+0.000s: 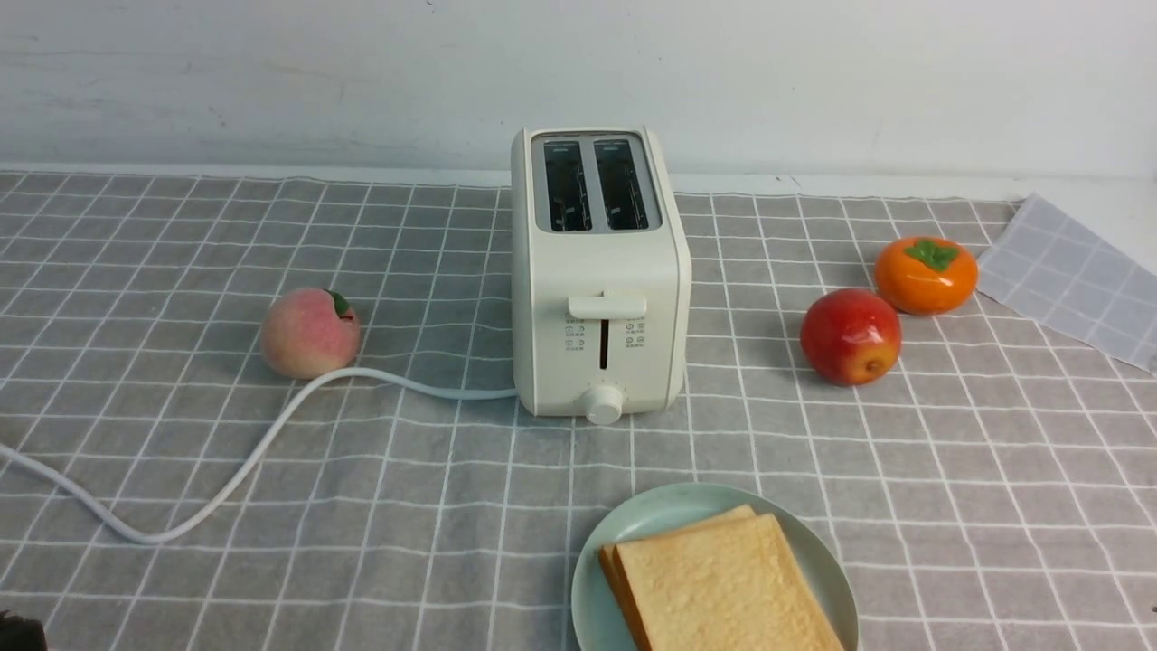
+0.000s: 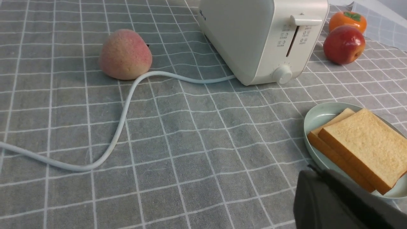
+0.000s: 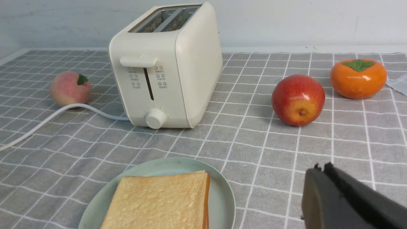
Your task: Take toasted bread from bread machine on grey coffee table place on plate.
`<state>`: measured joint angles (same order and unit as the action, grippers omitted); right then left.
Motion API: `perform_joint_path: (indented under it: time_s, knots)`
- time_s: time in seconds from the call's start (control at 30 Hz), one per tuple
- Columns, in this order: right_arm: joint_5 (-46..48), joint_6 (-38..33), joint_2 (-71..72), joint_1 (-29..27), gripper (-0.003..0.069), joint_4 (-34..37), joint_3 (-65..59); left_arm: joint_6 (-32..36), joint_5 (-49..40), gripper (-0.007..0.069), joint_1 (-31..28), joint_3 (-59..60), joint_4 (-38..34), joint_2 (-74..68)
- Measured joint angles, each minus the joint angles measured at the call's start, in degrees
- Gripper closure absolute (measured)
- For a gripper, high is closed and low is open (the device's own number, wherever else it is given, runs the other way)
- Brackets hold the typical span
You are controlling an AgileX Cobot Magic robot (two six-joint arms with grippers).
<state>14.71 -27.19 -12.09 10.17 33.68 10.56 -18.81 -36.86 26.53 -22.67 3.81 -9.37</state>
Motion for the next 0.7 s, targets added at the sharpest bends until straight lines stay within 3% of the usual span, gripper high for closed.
perform_joint_path:
  time_s: [0.3,0.47,0.7]
  knots:
    - [0.00,0.00,0.00,0.00,0.0670,0.00,0.00,0.29,0.52,0.0638,-0.63,1.67,1.39,2.64]
    - [0.00,0.00,0.00,0.00,0.0669,0.00,0.00,1.39,6.55,0.0638,-6.57,8.26,5.70,9.60]
    - [0.17,0.00,0.00,0.00,0.0667,0.00,0.00,1.56,16.71,0.0633,-16.25,20.81,3.16,10.01]
